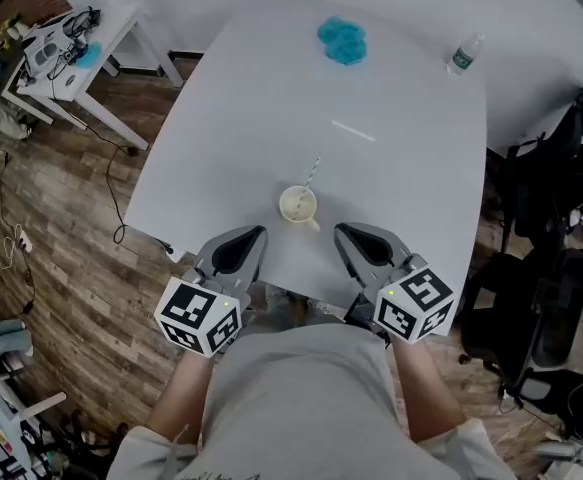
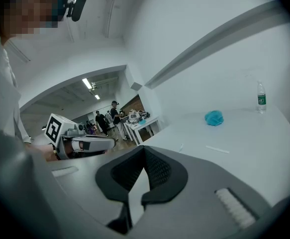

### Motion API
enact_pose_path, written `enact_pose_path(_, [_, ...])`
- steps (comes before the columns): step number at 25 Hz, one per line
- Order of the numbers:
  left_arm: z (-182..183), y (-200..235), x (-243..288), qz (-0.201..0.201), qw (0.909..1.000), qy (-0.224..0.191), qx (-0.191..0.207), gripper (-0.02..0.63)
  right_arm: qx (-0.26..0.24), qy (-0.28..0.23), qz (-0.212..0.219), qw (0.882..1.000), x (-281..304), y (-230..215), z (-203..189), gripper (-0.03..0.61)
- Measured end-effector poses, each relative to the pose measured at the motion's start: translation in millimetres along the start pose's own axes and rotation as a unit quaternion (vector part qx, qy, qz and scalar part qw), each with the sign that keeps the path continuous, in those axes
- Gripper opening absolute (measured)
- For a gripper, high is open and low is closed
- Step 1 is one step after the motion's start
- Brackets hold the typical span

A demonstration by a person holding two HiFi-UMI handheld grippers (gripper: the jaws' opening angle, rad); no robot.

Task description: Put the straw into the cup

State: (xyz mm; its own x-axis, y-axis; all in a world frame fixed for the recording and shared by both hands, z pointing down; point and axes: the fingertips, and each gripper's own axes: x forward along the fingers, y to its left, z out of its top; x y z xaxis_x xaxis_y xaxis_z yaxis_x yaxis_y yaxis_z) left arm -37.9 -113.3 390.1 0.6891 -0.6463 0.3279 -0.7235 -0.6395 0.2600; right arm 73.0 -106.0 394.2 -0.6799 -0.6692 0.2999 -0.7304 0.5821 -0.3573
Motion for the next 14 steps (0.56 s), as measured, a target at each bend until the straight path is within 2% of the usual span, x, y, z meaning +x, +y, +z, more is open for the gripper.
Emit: enact_pose_path(14, [11.9, -12.3, -3.2, -0.014, 0.9998, -0.007, 0.012, 0.018, -0.007, -0.013, 0.003, 1.000, -5.9, 10.2, 15.4, 0.005])
